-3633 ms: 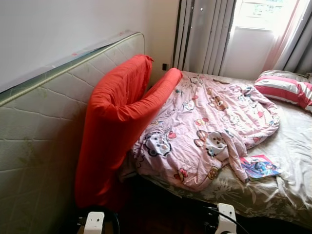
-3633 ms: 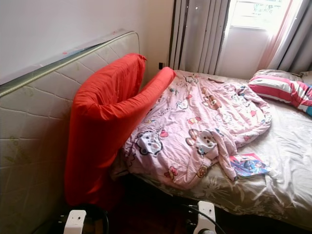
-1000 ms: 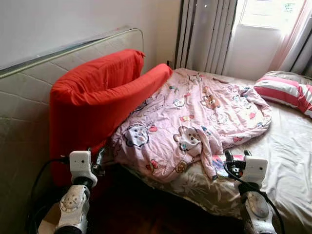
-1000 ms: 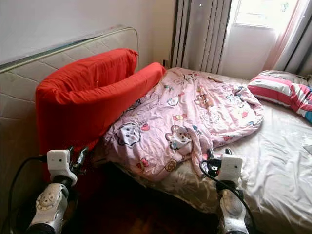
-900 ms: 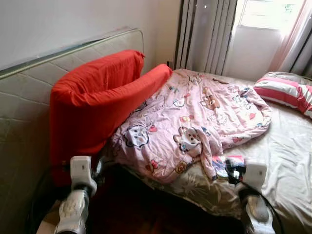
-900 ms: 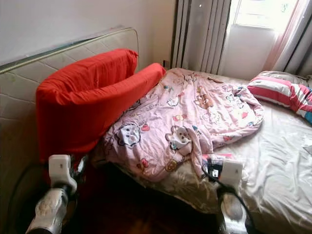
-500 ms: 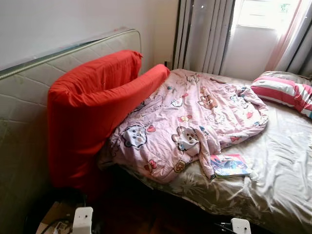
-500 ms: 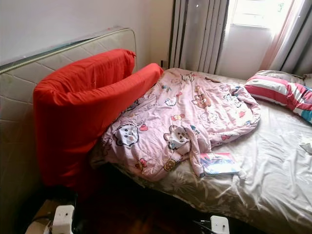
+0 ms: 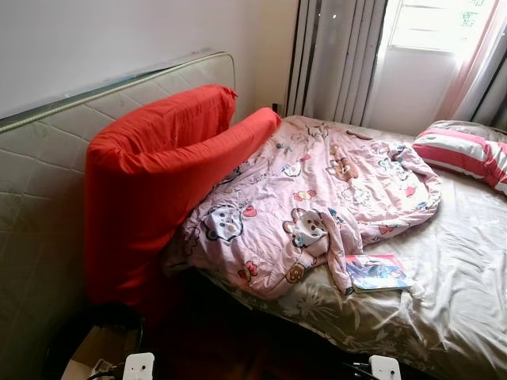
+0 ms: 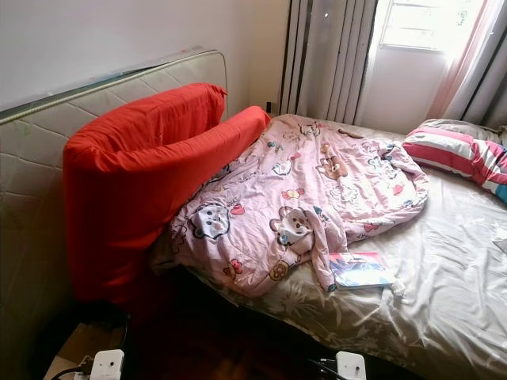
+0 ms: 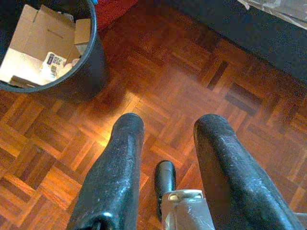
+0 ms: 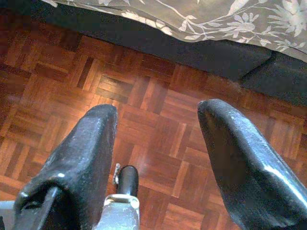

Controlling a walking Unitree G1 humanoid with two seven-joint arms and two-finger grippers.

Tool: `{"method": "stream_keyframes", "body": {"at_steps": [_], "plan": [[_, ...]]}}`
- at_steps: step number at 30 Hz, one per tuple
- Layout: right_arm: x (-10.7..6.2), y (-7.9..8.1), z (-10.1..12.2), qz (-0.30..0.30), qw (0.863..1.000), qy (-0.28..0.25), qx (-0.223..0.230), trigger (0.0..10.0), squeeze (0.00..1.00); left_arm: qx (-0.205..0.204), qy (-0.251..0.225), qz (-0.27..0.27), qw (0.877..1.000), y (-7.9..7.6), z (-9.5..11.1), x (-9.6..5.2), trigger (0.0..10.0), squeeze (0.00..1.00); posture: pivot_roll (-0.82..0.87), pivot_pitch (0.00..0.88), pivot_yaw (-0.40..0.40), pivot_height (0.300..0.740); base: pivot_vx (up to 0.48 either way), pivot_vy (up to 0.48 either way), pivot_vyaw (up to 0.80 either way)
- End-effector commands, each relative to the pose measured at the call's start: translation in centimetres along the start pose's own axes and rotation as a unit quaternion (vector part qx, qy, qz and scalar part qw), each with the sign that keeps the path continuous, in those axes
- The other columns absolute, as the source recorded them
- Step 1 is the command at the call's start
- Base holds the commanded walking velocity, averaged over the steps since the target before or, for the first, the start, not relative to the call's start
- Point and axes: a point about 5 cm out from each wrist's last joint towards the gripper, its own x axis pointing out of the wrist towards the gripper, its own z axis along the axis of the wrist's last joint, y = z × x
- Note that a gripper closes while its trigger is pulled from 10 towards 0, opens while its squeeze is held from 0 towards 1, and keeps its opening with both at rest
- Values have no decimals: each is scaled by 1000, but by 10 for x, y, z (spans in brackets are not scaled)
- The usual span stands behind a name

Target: Clean up the room

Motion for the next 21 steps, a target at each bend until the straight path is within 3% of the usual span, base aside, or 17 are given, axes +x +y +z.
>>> {"method": "stream_keyframes", "body": {"at_steps": [1,11,21], "plan": [[0,-1,1,-4,1000,-3,7,10000,0,4,2,2,1000,1,0,0,10000,0,31,0,-51,740,266,0,0],[0,3,-3,2,1000,0,13,10000,0,5,13,11,1000,4,-5,-1,10000,0,32,0,-53,740,312,0,-770],[0,2,0,-2,1000,-5,11,10000,0,2,15,20,1000,7,-4,-1,10000,0,36,0,-52,740,329,0,0]]}}
